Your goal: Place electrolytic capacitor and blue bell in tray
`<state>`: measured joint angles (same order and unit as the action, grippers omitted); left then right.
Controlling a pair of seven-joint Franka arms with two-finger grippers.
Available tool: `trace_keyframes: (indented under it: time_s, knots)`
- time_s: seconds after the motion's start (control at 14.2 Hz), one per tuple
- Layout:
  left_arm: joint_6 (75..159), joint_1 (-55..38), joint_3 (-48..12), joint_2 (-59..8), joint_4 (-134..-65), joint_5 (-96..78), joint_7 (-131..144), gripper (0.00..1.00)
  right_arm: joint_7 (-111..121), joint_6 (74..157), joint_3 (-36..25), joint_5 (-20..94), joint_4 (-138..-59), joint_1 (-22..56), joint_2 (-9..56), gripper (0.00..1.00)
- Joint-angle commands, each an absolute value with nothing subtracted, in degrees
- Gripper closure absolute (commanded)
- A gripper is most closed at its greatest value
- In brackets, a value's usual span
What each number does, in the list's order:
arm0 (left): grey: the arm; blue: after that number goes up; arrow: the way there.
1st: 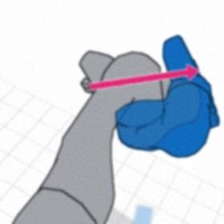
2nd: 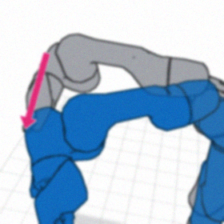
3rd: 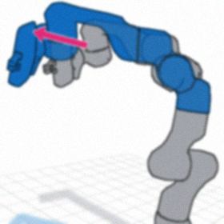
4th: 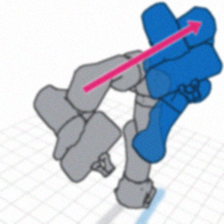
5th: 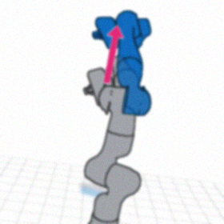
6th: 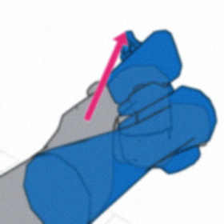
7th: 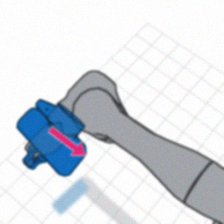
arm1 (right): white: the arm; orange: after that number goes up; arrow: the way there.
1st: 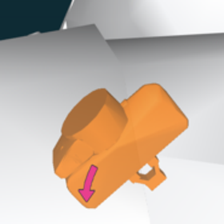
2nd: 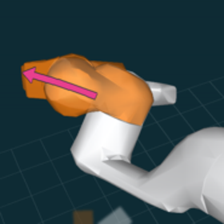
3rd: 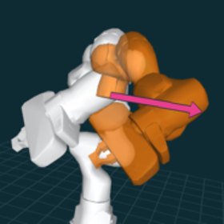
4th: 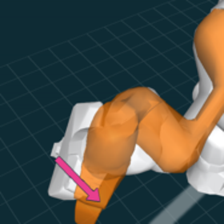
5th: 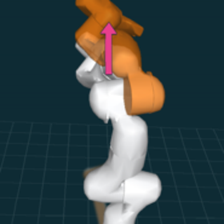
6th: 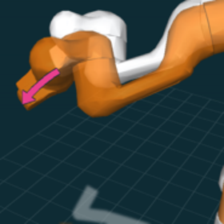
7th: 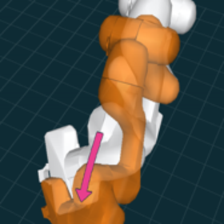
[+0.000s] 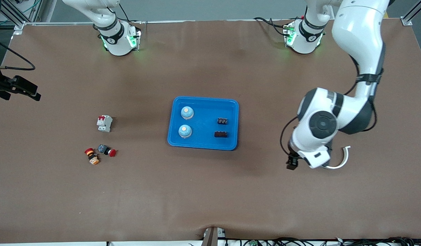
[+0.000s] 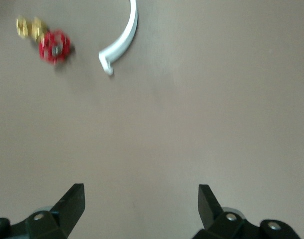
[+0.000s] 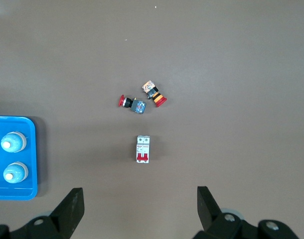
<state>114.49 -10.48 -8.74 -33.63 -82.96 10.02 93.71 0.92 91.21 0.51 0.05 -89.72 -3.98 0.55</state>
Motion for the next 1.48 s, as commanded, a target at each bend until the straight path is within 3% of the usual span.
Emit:
trace_keyframes:
  time_s: [0.0,0.92,1.2,1.41]
  knots:
    - [113.2,-7.4,-9.1,-31.3,-84.4,9.0,86.9,0.00,1.6,90.5,1.1,-0.3,-88.9,-4.7,0.6,0.00]
    - [112.2,3.0,-9.1,-26.8,-84.0,5.5,59.4,0.00,1.5,90.8,0.8,-2.6,-88.9,-1.9,0.6,0.00]
    - [103.4,3.5,-5.0,-21.3,-84.2,1.3,41.7,0.00,1.3,90.7,0.2,-2.6,-88.9,-1.2,0.5,0.00]
    - [97.9,3.2,-1.2,-17.4,-83.9,-1.1,30.4,0.00,1.3,90.6,-5.0,-2.6,-88.9,3.5,0.5,0.00]
